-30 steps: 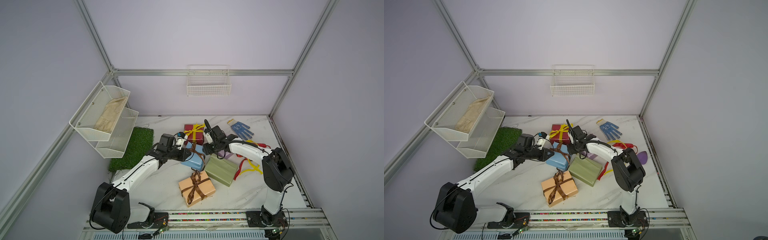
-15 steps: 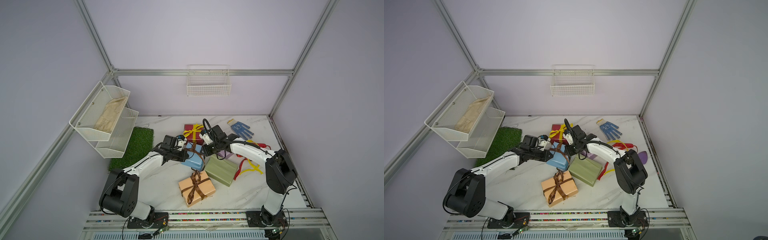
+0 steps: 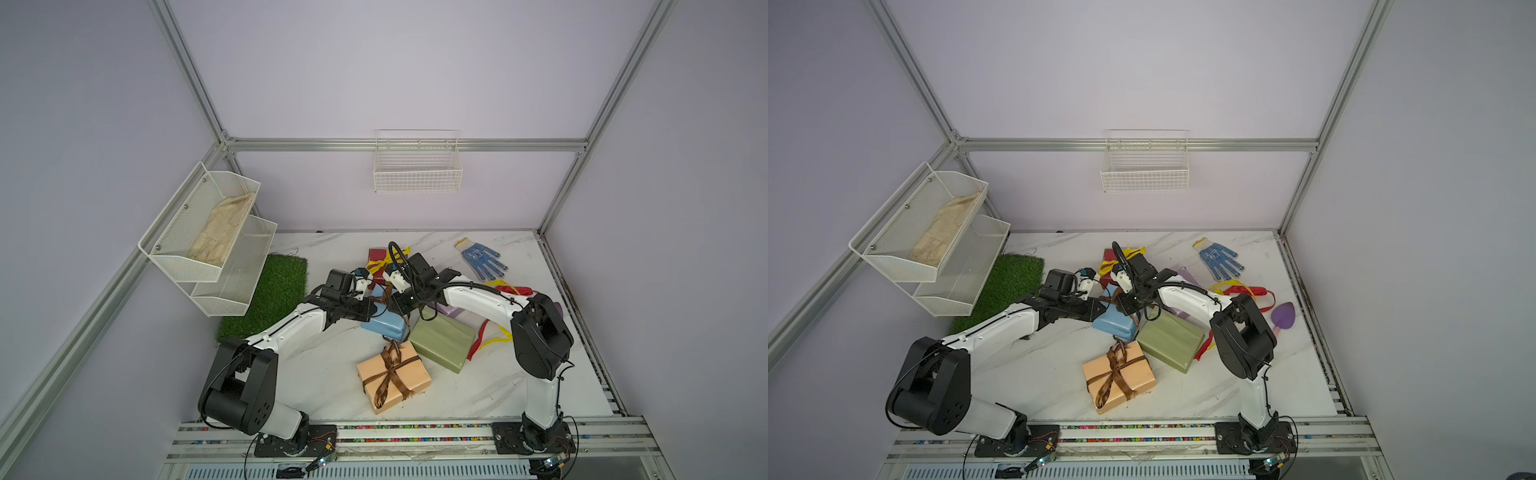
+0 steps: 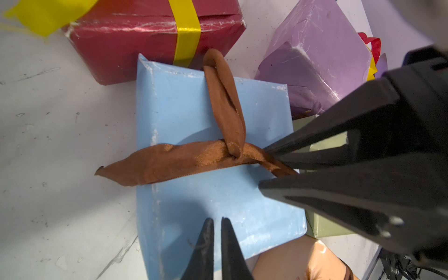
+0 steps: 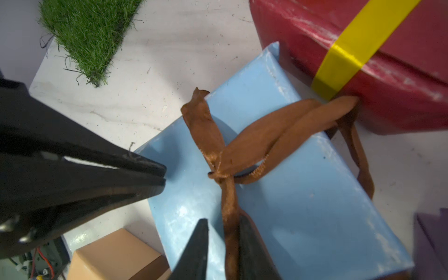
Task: Untie the ribbon bows on the gift boxes
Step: Untie the ribbon from the gift box.
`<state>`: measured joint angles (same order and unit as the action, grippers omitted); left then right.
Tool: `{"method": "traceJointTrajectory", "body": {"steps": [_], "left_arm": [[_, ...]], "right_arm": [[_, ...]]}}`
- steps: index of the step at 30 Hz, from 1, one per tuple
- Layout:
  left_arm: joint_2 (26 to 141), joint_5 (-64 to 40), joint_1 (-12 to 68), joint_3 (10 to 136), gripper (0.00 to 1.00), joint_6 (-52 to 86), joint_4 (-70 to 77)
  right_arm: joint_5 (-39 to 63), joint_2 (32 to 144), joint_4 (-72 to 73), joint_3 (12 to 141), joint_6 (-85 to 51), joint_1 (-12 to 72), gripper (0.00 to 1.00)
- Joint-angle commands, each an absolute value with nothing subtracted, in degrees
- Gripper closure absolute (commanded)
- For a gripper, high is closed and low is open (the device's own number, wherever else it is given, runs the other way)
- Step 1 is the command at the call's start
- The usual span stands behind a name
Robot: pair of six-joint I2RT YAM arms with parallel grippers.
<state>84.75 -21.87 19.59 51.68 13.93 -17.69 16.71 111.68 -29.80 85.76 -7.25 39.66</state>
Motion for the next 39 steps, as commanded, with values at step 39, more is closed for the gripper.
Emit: {"method": "traceJointTrajectory", "body": {"steps": [39], "left_arm": [[87.3, -14.2, 19.6, 49.9, 0.9, 16.7, -13.4]], "right_arm": [[38.8, 83.2, -47.1, 74.7, 7.8, 39.9, 1.0]]}}
